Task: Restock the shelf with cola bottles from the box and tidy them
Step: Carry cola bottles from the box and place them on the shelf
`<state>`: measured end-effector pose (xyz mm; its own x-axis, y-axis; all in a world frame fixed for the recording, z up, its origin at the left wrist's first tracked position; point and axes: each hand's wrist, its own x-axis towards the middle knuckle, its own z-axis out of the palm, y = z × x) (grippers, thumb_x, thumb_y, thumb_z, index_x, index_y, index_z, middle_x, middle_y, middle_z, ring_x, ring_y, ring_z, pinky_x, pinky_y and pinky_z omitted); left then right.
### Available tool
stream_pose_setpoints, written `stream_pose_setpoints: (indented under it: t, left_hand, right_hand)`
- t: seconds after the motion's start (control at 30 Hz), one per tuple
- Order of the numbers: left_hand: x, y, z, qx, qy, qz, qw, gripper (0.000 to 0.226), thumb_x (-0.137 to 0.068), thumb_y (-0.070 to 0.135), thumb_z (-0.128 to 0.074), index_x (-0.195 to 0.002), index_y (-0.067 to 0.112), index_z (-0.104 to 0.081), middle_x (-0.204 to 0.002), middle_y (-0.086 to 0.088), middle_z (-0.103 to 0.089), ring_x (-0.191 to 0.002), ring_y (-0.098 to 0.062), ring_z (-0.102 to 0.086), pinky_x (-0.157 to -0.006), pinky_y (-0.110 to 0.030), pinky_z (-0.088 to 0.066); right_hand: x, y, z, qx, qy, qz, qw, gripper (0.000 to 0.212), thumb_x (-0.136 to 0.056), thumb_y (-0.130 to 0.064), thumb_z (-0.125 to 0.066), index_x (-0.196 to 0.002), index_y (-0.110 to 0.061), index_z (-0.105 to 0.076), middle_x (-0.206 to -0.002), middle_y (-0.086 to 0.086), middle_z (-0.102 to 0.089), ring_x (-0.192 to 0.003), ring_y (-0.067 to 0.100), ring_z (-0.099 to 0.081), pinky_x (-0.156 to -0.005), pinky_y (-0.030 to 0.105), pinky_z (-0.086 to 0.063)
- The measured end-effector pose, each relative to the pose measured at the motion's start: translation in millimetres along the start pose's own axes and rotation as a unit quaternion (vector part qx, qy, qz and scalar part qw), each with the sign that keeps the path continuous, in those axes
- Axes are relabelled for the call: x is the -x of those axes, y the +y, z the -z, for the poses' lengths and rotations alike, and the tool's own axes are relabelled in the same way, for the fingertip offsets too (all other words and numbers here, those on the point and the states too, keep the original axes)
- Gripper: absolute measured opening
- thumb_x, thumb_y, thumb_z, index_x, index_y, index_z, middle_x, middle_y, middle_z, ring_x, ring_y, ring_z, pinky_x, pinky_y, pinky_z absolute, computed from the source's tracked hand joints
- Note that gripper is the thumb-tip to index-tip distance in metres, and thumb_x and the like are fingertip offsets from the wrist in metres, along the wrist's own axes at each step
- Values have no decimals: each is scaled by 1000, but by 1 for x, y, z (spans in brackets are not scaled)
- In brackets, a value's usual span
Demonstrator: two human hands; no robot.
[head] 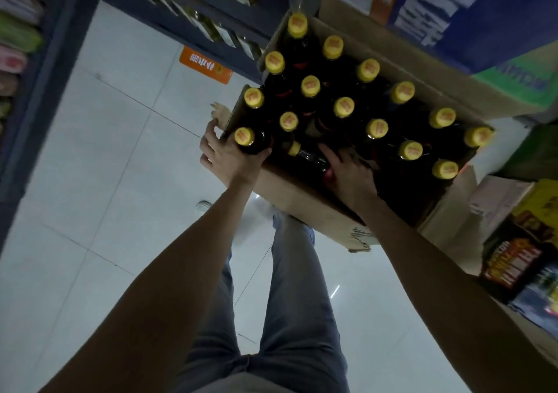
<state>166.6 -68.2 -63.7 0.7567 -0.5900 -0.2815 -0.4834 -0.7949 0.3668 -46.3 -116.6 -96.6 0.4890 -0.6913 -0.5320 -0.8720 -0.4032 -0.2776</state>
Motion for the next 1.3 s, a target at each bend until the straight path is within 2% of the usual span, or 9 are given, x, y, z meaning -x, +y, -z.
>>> stream_pose_setpoints:
  t: [0.17, 0.33, 0.43, 0.57, 0.77, 0.9, 1.0, 1.1, 1.3]
  left_hand:
    - [17, 4, 18, 49, 12, -67, 996, 68, -49, 50, -83, -103, 17, -59, -138, -4, -38, -125, -24, -34, -94, -30, -23]
    - [43, 3, 79, 224, -33, -60, 972, 80, -53, 51, -76, -116, 10, -49, -133, -4, -40, -125, -17, -38, -102, -28, -29]
    - [56, -6, 127, 377, -57, -18, 924, 80, -55, 43, -78, -119, 4, -49, -115, 0, -57, -102, 3, -56, -89, -15, -44]
    - [67, -33, 191, 494, -31, 4, 869, 61, -66, 24, -79, -115, 4, -48, -101, 2, -62, -90, -1, -62, -81, -17, -49]
    - [67, -120, 272, 650, 15, 84, 755, 75, -57, 55, -79, -115, 14, -56, -103, 3, -69, -97, -11, -64, -84, -29, -50]
    - [70, -206, 329, 657, 39, 117, 744, 77, -49, 63, -77, -108, 17, -59, -88, 6, -72, -84, -11, -68, -76, -27, -53]
    - [75, -284, 368, 648, 52, 123, 749, 73, -63, 61, -73, -119, 18, -55, -104, -5, -69, -98, -26, -66, -86, -38, -54]
    - [83, -359, 405, 637, 77, 142, 754, 38, -84, 46, -62, -116, 28, -52, -105, -3, -66, -90, -16, -67, -74, -27, -55]
    - [108, -494, 492, 653, 164, 168, 720, 50, -79, 43, -60, -122, 21, -51, -100, -3, -67, -82, -10, -68, -75, -27, -55]
  right_hand:
    - [42, -20, 46, -82, 96, 28, 992, 90, -70, -27, -80, -145, -29, -31, -130, 6, -53, -109, 31, -57, -80, 44, -55]
    - [77, -54, 107, -204, 146, 9, 968, 90, -66, -25, -83, -142, -30, -35, -134, -1, -53, -118, 24, -54, -90, 41, -50]
    - [91, -85, 140, -295, 142, -51, 943, 89, -63, -28, -86, -135, -27, -34, -130, 0, -57, -115, 27, -57, -91, 43, -49]
    - [105, -139, 170, -375, 155, -29, 914, 78, -62, -27, -87, -125, -24, -41, -113, -10, -60, -106, 19, -61, -87, 36, -50]
    - [106, -258, 169, -521, 65, 26, 851, 64, -72, -24, -81, -126, -34, -49, -112, -7, -65, -100, 13, -64, -86, 32, -53]
    - [106, -370, 153, -482, 7, 111, 869, 62, -76, -19, -77, -131, -25, -49, -101, -18, -61, -93, -1, -60, -72, 8, -46]
    - [109, -458, 130, -421, -56, 191, 885, 63, -74, -26, -78, -129, -32, -48, -103, -20, -61, -89, -10, -59, -73, 10, -44]
    - [120, -548, 101, -354, -95, 283, 886, 60, -75, -27, -78, -124, -38, -46, -97, -21, -64, -87, -10, -61, -71, 6, -45]
    - [146, -730, 50, -261, -162, 414, 857, 65, -72, -30, -79, -123, -41, -40, -98, -24, -60, -81, -12, -60, -68, 4, -43]
